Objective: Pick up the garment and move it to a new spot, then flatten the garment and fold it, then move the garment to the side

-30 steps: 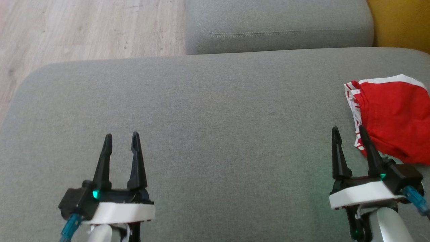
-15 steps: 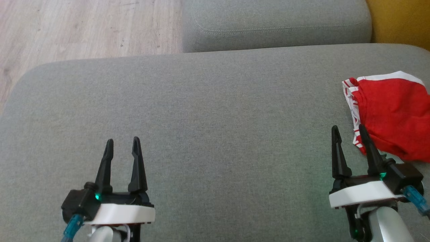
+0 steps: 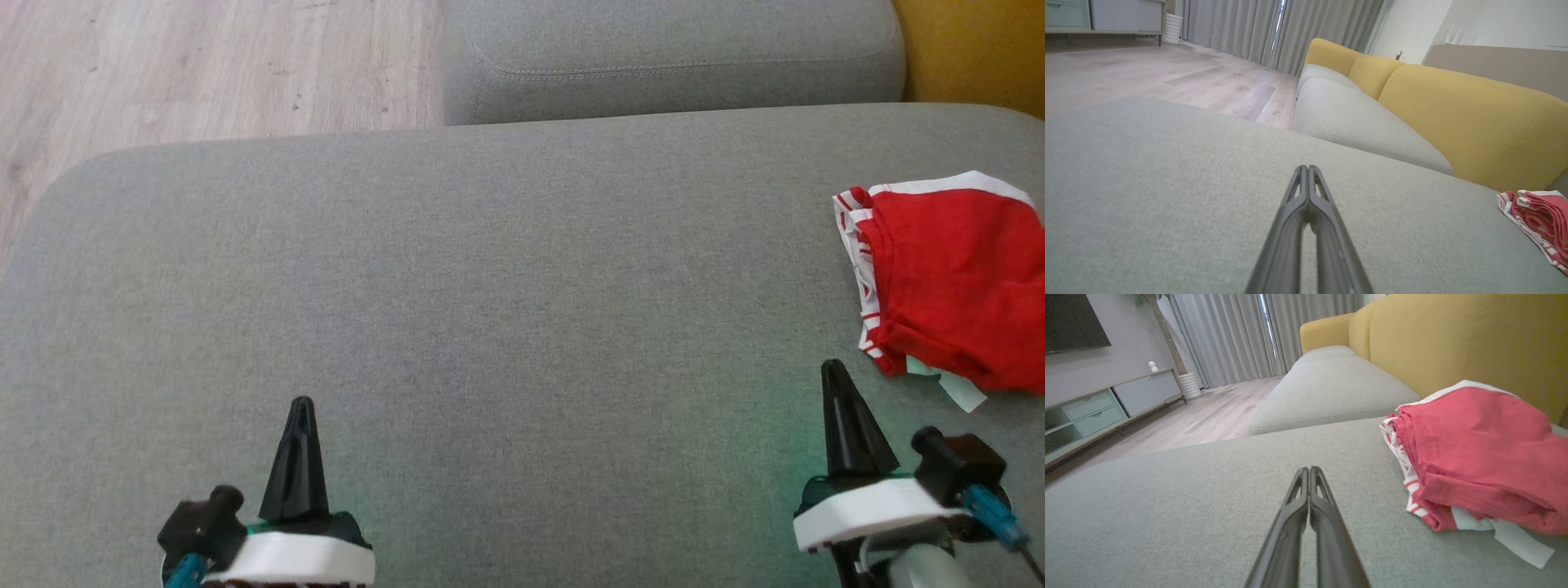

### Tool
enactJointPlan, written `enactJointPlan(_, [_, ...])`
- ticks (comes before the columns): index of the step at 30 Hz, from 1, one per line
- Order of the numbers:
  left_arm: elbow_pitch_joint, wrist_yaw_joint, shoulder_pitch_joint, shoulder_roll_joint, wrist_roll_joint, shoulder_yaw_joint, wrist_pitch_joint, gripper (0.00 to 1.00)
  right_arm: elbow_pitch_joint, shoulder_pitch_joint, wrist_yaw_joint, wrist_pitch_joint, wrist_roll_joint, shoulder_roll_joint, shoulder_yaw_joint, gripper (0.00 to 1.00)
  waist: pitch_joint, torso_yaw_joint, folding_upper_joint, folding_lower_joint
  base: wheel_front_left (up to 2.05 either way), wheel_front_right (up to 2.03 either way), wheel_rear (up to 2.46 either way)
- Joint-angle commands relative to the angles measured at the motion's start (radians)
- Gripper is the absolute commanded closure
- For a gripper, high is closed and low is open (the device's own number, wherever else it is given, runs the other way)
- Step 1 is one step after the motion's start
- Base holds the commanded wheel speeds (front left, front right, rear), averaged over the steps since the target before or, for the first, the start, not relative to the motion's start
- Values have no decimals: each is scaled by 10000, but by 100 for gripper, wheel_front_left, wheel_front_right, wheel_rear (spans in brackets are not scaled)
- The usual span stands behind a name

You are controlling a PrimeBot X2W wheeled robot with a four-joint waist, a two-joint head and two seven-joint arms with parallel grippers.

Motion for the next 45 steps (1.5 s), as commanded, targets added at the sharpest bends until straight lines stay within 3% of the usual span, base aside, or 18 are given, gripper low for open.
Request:
enactJointPlan(1, [-316,-26,-340,10,-325,73,47,100,-341,-340,0,67,409,-15,-40,100,-7,-9,0,0,0,0,0])
enactJointPlan(45, [-199,-307,-674,110,-4827,954,1284,100,-426,-610,-4,1285,5700,-123,-409,100,-113,-148,0,0,0,0,0])
